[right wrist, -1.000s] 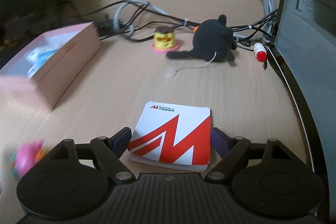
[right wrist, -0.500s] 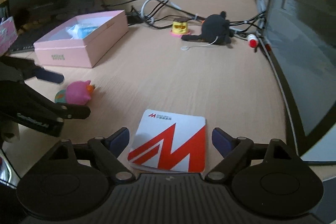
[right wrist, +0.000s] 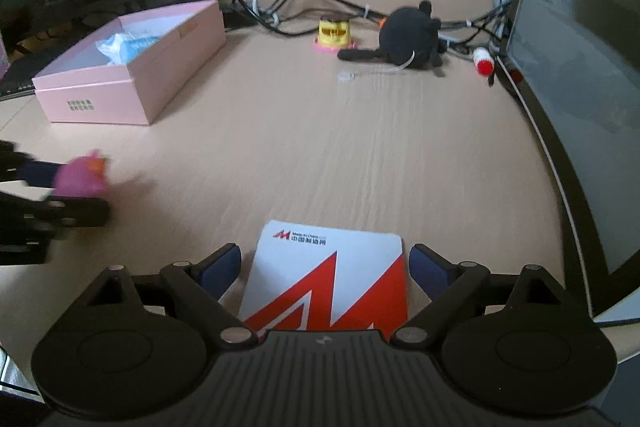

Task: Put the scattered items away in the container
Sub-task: 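Grasp the pig toy with the left gripper while the right gripper approaches the red-white card, then grasp the red-white card with the right gripper while the left gripper holds the pig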

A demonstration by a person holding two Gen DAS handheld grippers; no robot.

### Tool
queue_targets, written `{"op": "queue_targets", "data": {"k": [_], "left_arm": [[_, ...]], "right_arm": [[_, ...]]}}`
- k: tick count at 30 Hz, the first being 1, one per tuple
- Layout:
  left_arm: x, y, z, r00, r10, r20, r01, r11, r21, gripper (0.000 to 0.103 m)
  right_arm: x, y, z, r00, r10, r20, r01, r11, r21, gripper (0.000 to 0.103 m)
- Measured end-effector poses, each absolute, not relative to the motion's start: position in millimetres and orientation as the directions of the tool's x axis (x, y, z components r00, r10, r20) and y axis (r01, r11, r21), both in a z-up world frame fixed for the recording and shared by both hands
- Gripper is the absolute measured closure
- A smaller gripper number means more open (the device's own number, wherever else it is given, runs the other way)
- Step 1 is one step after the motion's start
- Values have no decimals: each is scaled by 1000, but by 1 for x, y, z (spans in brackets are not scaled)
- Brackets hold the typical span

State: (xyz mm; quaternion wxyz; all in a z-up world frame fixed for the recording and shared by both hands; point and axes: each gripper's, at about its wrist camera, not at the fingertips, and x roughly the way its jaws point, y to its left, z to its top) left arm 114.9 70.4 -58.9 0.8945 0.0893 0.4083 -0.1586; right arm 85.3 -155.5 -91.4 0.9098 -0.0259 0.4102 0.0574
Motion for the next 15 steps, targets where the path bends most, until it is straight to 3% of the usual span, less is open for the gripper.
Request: {"op": "queue_targets", "data": {"k": [4,15], "left_arm": [[104,92,-55,619,-179,-765,298,954,19,50],[88,123,-56,621,-133,-772,237,971,23,50]], "right_arm": [[84,-156,-93,654,106,-749,-147,989,11,23],[76,-124,-86,653,173,-738,-240,971,15,23]]}}
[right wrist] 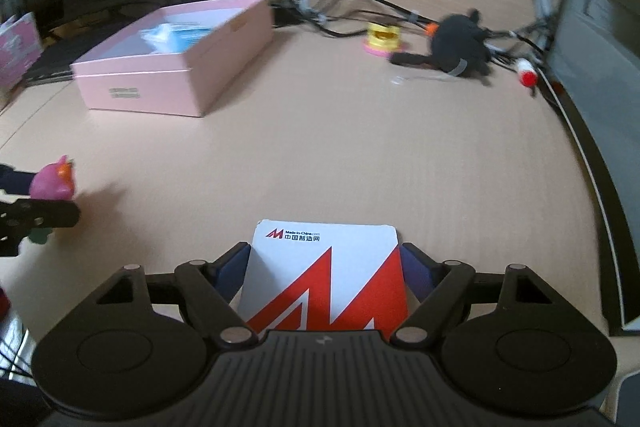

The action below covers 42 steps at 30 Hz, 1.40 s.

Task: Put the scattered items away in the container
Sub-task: 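Grasp the red-white card with the right gripper while the left gripper holds the pig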

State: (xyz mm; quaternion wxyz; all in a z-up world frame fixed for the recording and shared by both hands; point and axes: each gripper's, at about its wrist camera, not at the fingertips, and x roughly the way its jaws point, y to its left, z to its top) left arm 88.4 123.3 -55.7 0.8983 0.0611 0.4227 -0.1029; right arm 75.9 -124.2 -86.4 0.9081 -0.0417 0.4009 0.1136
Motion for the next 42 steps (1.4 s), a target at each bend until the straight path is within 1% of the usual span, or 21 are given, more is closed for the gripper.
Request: {"op": "queue_targets", "data": {"k": [4,8,11,14,15,16,17,19,20,24,28,33,42], "left_arm": [[93,124,-66,618,-101,-780,237,970,62,49],[96,125,-70,624,-105,-774,238,969,60,47],[97,126,-70,625,-114,-772,240,969,51,44],[99,127,-70,624,-117,-773,235,971,43,39],[100,128,-70,622,-120,-774,234,972,37,35],[100,128,-70,620,-125,-774,233,972,30,27],[100,129,-69,621,-131,-773,233,972,23,24],[97,130,-67,630,-140,-764,233,972,14,10],[95,131,-66,636,-144,-758,232,973,10,7],[87,134,-61,649,-155,-745,226,974,-5,5],[82,135,-63,645,-133,-753,207,978,5,4],[82,137,-66,636,-115,-763,179,984,0,4],[75,138,-66,631,-123,-766,176,984,-13,4]], "right_arm": [[73,-109,-87,658,192,-728,-268,963,12,23],[72,-100,-91,643,195,-740,-291,957,0,23],[73,-97,-90,640,197,-742,-301,954,-6,23],[73,-98,-91,641,196,-742,-297,955,-4,23],[73,-98,-91,641,195,-742,-296,955,-4,23],[73,-98,-91,640,195,-743,-295,955,-4,23],[73,-98,-91,640,195,-743,-295,955,-4,22],[73,-99,-92,641,191,-744,-294,956,-8,18],[73,-99,-92,641,189,-744,-292,956,-9,18],[72,-102,-93,639,187,-746,-286,958,-5,13],[70,-105,-94,638,188,-747,-281,960,1,8],[67,-106,-95,638,191,-746,-278,960,7,8],[69,-104,-94,637,199,-745,-285,959,12,8]]}}
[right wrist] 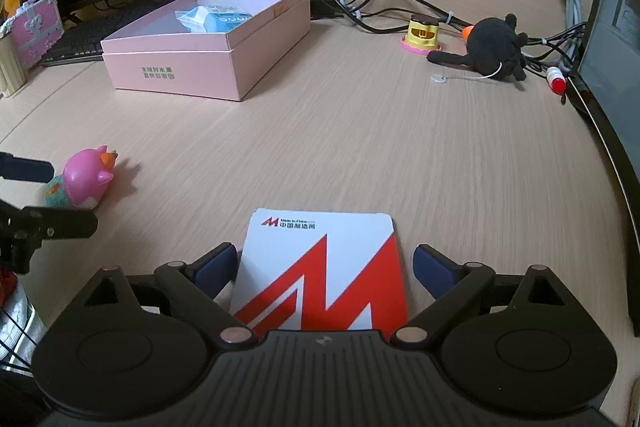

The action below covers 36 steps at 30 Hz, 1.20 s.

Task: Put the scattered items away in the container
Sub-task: 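Grasp the red-white card with the right gripper while the left gripper holds the pig, then lower the pig toy into the pink box and open the left gripper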

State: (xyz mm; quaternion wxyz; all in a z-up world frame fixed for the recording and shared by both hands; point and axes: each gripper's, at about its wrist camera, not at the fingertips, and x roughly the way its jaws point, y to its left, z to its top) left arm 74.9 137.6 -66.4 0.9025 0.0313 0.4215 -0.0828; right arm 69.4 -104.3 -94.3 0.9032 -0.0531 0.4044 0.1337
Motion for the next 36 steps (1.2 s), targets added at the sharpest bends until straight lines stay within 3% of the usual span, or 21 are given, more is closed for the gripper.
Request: {"op": "queue_targets", "data": {"k": [4,11,12,13,15,25,36], "left_arm": [[73,141,-66,632,-119,-766,161,987,-21,4],[77,132,-67,639,-111,-761,194,981,20,5],[79,130,-67,641,-110,-760,203,979,29,14],[81,128,-67,640,-109,-760,213,976,39,32],[86,126,-67,632,-107,-768,223,974,48,47],[76,139,-38,692,-166,-703,281,958,50,51],[95,173,46,849,-162,-503,233,969,80,50]], "right_arm": [[70,-96,-91,638,220,-738,-323,947,4,23],[64,-87,-90,650,212,-730,-338,941,-27,23],[63,-87,-90,650,210,-731,-337,941,-30,23],[62,-87,-89,651,208,-730,-336,941,-31,23],[61,-88,-84,655,213,-725,-335,942,-26,23],[49,-88,-32,725,258,-638,-328,945,10,23],[38,-83,79,885,298,-357,-327,945,-22,24]]}}
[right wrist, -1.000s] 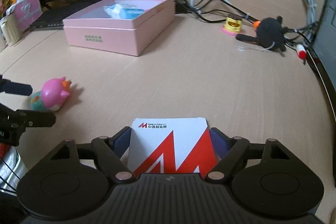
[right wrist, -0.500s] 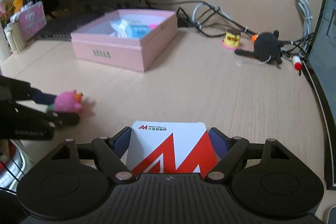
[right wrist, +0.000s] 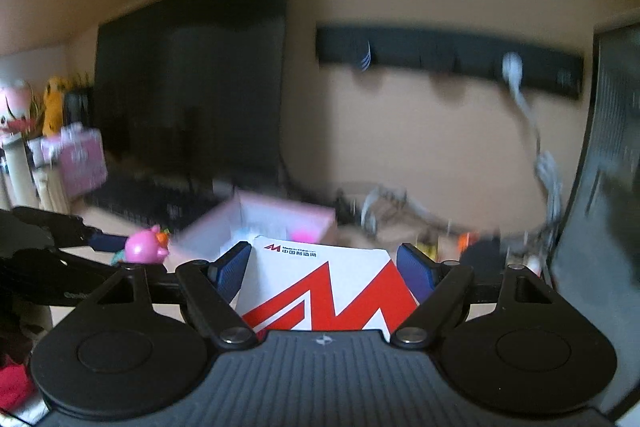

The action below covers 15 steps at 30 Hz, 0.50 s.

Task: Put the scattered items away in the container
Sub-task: 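Lower the pig toy into the pink box and open the left gripper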

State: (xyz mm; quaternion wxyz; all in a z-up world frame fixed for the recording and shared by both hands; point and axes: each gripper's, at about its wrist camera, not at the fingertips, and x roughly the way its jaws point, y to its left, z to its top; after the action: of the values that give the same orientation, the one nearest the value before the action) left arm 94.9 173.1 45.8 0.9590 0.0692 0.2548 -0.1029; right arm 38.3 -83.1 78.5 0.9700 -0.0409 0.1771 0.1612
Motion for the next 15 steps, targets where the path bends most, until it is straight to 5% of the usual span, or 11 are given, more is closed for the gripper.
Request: {"op": "queue_targets", "data": {"k": [11,12,13,15], "left_arm": [[180,187,61,882,-129,-454,201,973,114,50],[190,185,58,882,-126,-454,198,973,116,48],[201,185,54,882,-123,-454,194,974,115,47],[220,189,41,878,-107,-467,171,981,96,34]], "right_arm": [[50,-59,144,934,304,-185,-332,933,-140,24],[52,-58,147,936,302,-180,-330,933,-146,26],[54,-57,149,937,302,-178,-329,932,-150,42],[61,-56,152,936,297,-191,-327,933,-153,46]]}}
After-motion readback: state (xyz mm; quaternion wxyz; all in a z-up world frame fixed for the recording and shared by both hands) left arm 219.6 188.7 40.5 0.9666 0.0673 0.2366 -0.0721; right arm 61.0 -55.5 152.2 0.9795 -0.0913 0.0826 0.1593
